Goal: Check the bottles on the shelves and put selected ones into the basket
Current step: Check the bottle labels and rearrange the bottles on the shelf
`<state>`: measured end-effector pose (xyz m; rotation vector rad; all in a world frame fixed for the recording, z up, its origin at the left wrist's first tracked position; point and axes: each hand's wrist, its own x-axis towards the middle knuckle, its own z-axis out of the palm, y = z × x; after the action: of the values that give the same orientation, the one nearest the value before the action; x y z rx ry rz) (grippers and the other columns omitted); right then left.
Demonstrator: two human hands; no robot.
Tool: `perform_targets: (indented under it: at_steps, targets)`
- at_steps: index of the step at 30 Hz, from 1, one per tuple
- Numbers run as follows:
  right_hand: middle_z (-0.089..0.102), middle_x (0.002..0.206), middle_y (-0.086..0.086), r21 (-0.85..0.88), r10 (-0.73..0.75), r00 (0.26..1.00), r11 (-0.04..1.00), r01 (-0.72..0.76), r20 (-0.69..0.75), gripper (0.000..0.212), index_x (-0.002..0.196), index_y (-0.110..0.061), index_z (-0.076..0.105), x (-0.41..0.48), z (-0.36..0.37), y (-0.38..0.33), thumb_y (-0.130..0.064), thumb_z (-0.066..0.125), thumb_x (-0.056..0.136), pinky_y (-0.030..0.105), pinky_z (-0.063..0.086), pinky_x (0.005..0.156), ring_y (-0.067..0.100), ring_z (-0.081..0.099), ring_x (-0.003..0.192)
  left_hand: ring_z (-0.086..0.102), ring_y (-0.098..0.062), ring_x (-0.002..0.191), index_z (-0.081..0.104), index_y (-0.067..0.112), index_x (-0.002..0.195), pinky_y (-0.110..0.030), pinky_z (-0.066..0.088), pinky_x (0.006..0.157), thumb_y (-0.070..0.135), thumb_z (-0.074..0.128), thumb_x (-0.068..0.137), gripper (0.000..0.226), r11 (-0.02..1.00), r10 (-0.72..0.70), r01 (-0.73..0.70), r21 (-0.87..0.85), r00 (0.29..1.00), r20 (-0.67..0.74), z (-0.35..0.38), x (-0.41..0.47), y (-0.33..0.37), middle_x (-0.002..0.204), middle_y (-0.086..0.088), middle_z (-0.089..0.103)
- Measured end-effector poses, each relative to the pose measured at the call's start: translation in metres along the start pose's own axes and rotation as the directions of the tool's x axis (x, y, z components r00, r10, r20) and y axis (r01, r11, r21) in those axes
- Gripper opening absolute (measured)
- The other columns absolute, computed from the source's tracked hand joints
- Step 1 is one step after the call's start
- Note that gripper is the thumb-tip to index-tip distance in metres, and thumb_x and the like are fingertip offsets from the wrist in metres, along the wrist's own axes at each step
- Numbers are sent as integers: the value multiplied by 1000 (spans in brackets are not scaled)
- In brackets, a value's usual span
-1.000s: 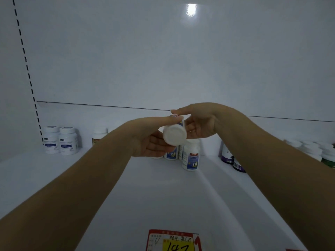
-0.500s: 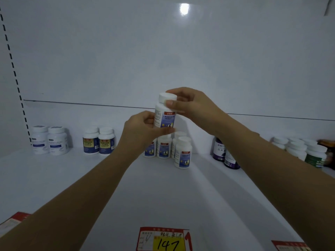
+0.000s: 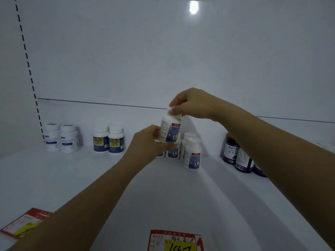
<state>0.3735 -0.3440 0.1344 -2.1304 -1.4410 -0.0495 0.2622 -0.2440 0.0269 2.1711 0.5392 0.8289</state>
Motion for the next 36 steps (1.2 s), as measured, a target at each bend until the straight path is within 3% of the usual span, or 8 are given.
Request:
perform_targets:
  at_steps: [5,8,10,12,14,20,26,36]
  targets:
    - [66,110,5,-180,32,999,983,-32,-1,36,113,-6,66,6,28,18,-30,66,86,21,49,69,18,59,94,52,-14,104,52,8,124,-21,35,77,51,51,90,54,867,-160,39,496,966,203,9,-13,-17,128,-8,55]
    - [63,117,6,-275,59,998,960,-52,16,39,119,-7,63,7,43,27,-32,63,88,23,44,77,16,55,97,44,-28,121,46,1,126,-32,36,97,61,32,93,70,735,-311,29,677,902,299,17,-19,-36,134,-17,46]
    - [61,119,4,-291,72,997,955,-62,24,40,121,-11,62,7,50,32,-35,61,89,22,39,77,15,53,102,23,-32,139,26,-1,143,-38,22,114,64,22,92,83,675,-359,8,738,877,319,21,-25,-48,151,-20,25]
    - [61,119,5,-287,76,997,956,-66,26,41,121,-12,61,5,57,38,-37,60,89,22,39,78,16,54,105,1,-29,146,3,4,150,-39,5,119,66,14,91,86,656,-368,-9,755,870,330,23,-31,-53,158,-16,-1]
    - [61,119,6,-299,68,997,953,-56,28,41,121,-11,61,2,65,44,-38,60,89,22,40,81,18,54,108,-5,-25,146,-4,6,150,-38,-1,119,66,10,91,85,656,-356,-18,755,874,330,24,-33,-55,158,-13,-8]
    - [62,112,11,-380,23,1000,925,-21,2,40,115,-6,62,-3,75,53,-38,56,91,24,37,77,19,52,94,-5,-24,146,-5,7,150,-36,-1,119,66,8,91,84,640,-346,-30,768,881,324,25,-36,-55,158,-12,-9]
    - [54,129,11,-463,54,998,886,-34,29,48,127,-11,57,-7,58,49,-44,52,93,29,39,91,24,48,118,-5,-23,146,-5,7,150,-36,-1,119,66,8,92,84,638,-339,-38,769,883,325,25,-38,-54,158,-11,-9]
    - [55,133,7,-454,195,977,881,-134,90,41,132,-19,51,-32,48,66,-36,51,95,29,39,94,23,48,121,-4,-23,146,-5,7,150,-36,-1,118,65,8,92,84,647,-336,-37,762,883,328,24,-39,-53,158,-12,-8]
